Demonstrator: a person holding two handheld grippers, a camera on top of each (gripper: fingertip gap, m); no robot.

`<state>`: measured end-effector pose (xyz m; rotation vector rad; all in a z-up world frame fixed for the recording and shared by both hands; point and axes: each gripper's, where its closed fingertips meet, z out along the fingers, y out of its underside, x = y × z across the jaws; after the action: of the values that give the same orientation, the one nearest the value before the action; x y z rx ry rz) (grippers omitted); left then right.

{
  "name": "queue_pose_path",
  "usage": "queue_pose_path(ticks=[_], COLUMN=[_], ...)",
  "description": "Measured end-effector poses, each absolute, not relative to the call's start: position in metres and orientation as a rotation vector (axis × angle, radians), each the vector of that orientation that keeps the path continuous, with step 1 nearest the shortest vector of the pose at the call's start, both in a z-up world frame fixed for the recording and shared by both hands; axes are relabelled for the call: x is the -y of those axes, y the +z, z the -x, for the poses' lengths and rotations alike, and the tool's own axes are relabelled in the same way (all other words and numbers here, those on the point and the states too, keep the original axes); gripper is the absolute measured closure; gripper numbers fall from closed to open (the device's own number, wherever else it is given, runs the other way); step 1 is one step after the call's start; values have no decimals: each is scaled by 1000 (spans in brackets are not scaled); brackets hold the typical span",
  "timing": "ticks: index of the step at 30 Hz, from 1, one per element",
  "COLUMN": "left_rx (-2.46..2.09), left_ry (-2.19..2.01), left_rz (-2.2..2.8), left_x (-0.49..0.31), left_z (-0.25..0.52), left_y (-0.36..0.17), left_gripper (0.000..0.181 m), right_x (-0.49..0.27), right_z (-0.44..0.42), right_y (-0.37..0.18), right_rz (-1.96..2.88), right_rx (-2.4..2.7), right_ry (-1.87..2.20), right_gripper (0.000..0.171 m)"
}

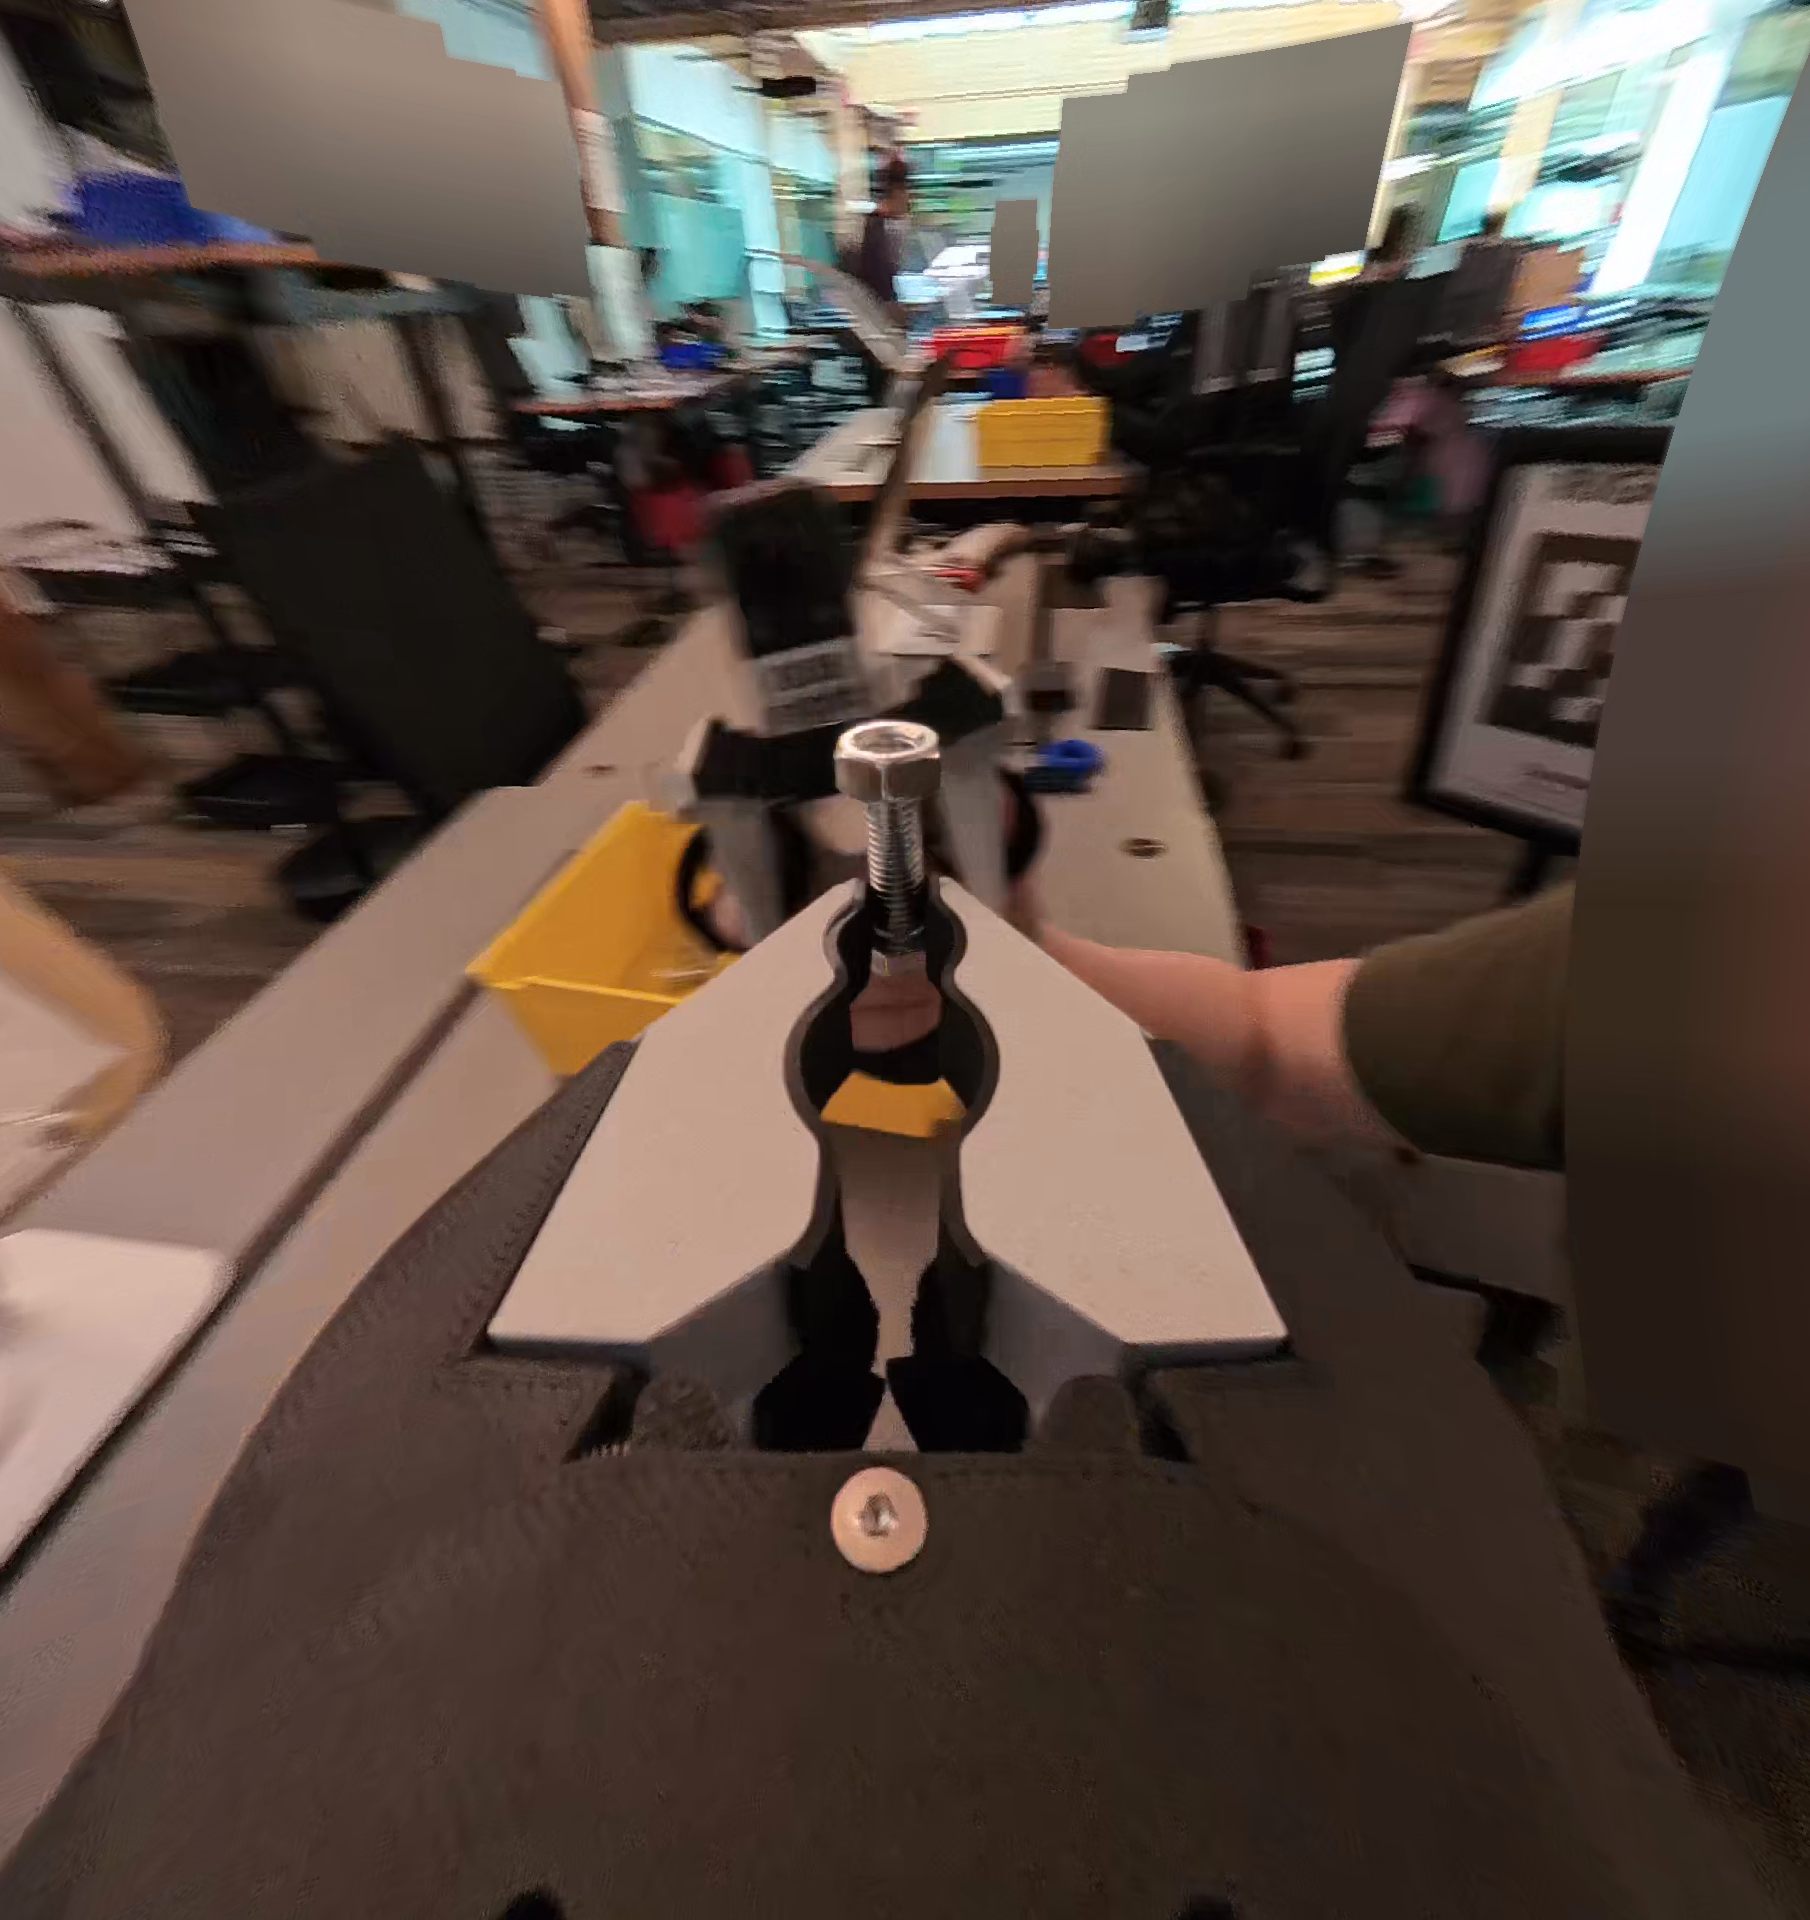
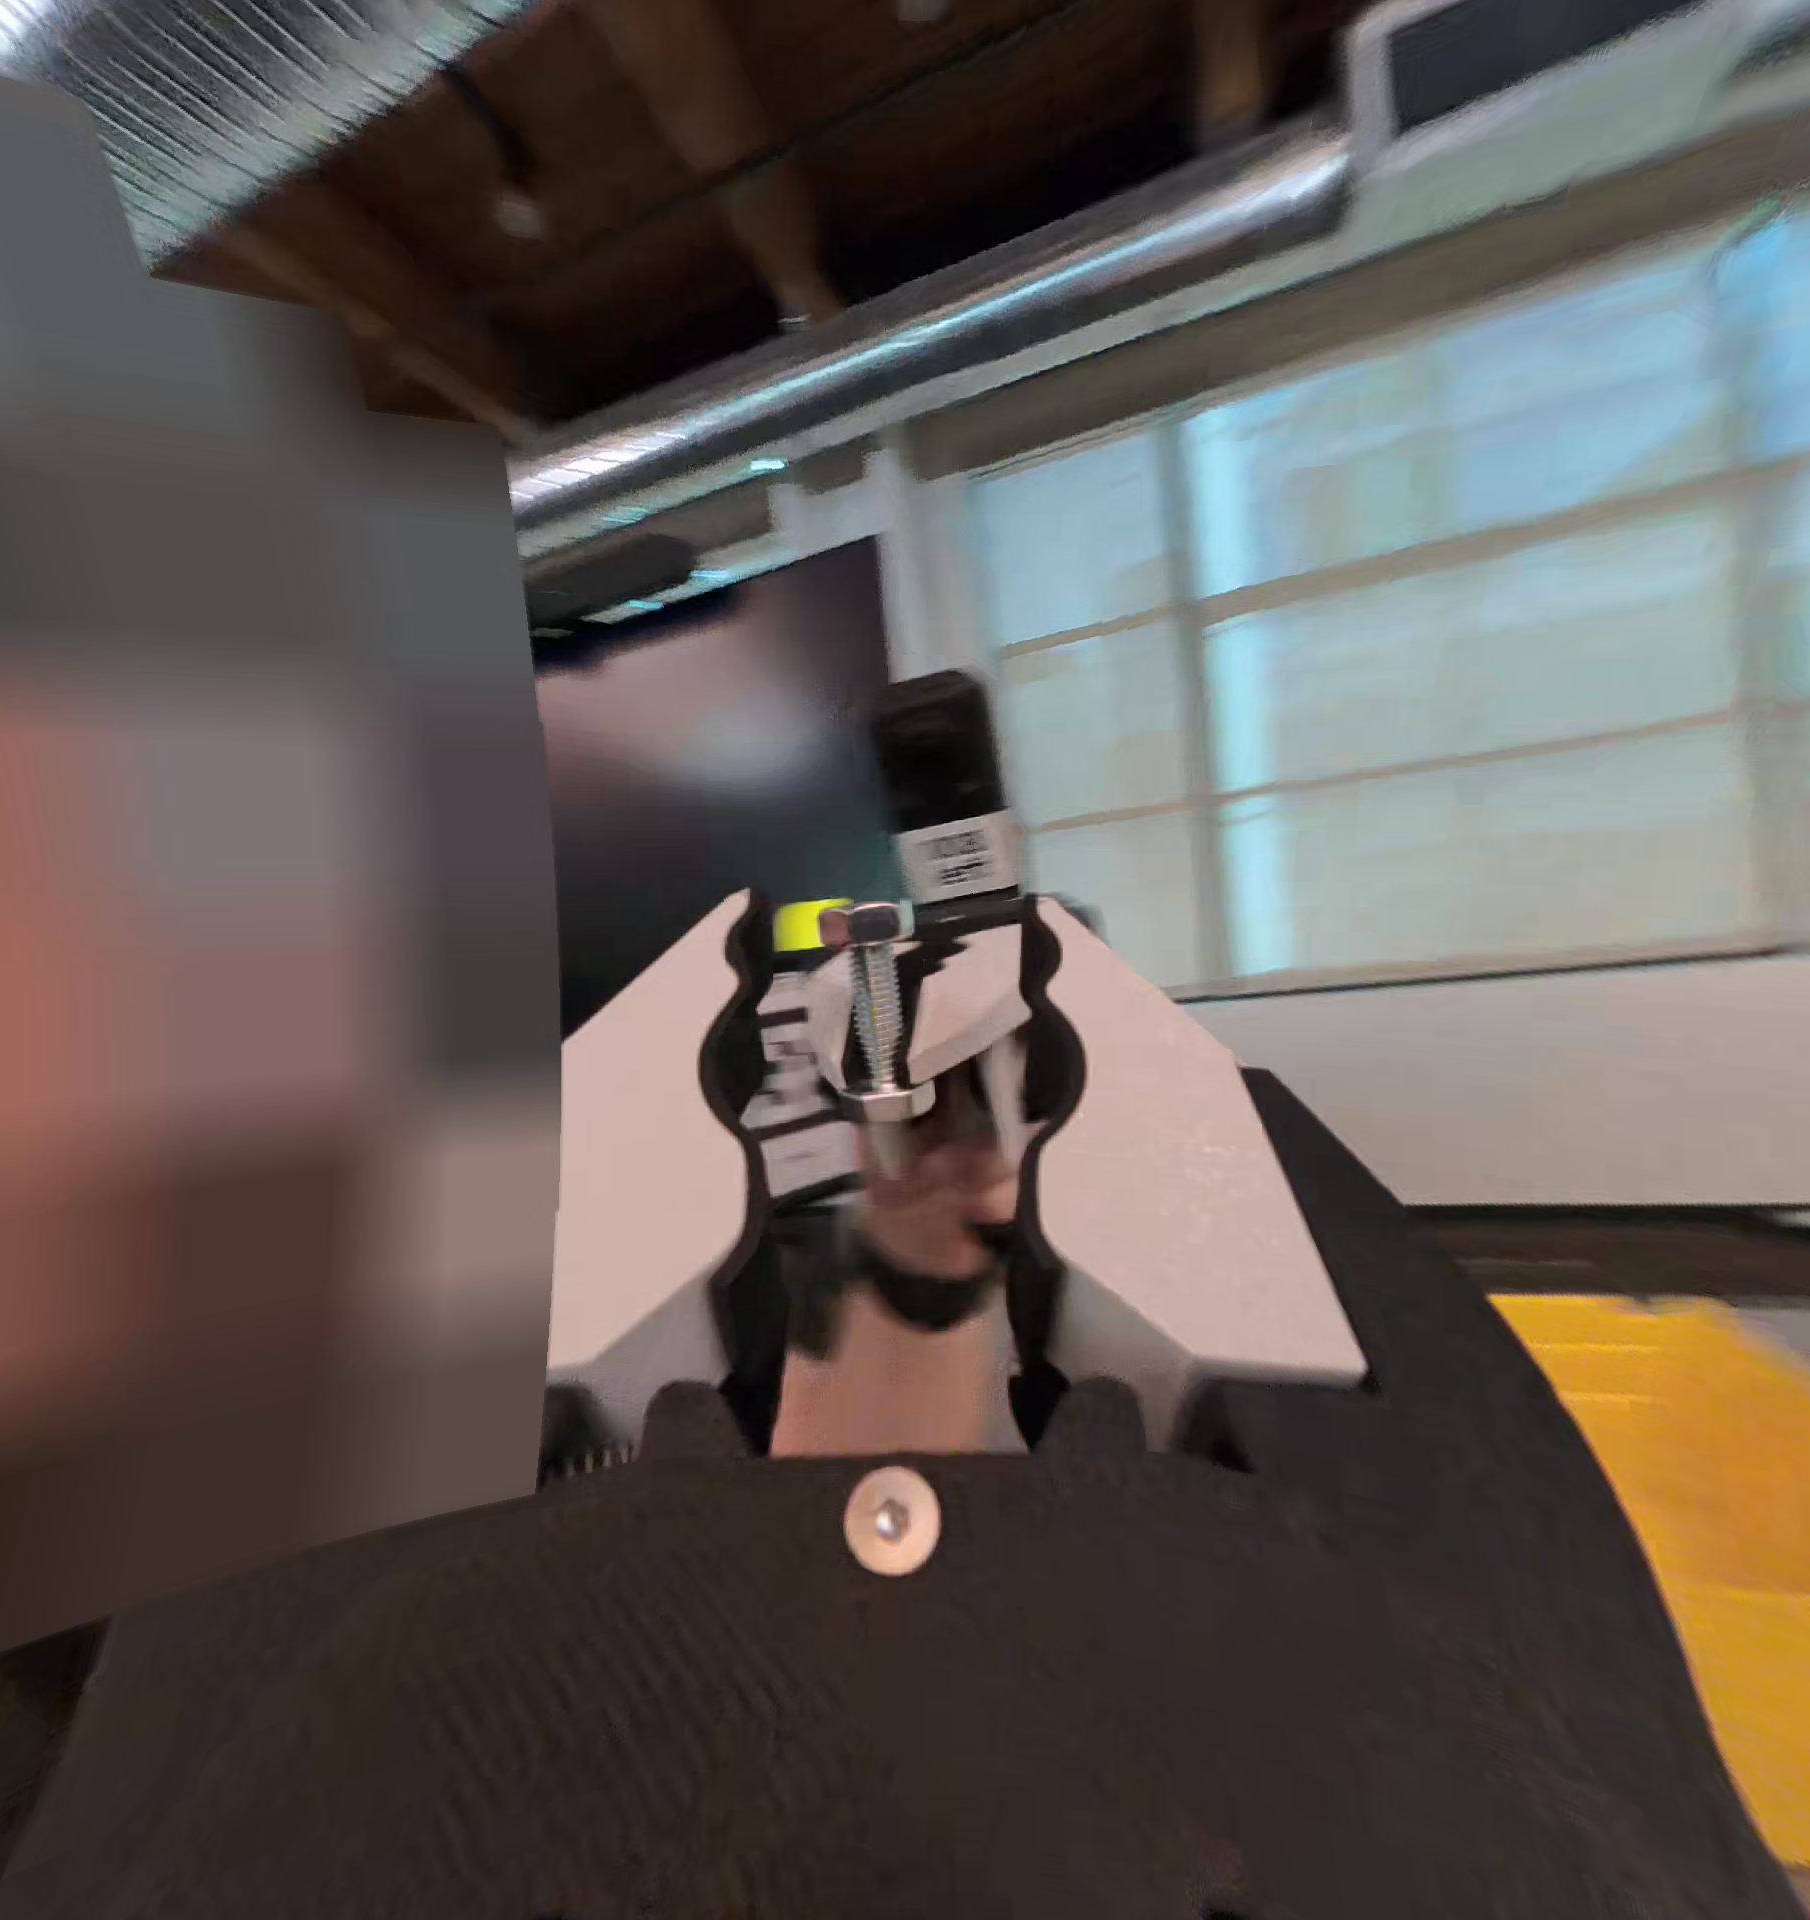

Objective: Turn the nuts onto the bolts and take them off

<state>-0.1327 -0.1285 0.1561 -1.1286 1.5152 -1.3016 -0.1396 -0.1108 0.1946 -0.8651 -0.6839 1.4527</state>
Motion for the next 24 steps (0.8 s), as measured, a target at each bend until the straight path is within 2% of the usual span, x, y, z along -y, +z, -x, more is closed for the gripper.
queue_pose_path(ticks=[1, 4, 7, 16, 18, 24], left_rx=[-1461, -1315, -1234, -1229, -1229, -1249], left_ry=[-1207, -956, -751, -618, -621, -675], left_rz=[1140, 1135, 1101, 1055, 1052, 1052], left_x=[117, 91, 80, 87, 88, 92], left_z=[132, 131, 130, 119, 119, 119], left_y=[158, 164, 168, 164, 164, 164], left_gripper=[174, 174, 175, 174, 174, 175], right_x=[103, 80, 89, 97, 96, 98], right_z=[134, 119, 129, 135, 132, 134], right_y=[196, 194, 195, 198, 198, 198], right_rz=[868, 925, 887, 906, 913, 921], right_rx=[634, 513, 538, 512, 513, 580], right_ry=[1289, 722, 411, 351, 365, 447], right_gripper=[125, 124, 126, 143, 154, 156])
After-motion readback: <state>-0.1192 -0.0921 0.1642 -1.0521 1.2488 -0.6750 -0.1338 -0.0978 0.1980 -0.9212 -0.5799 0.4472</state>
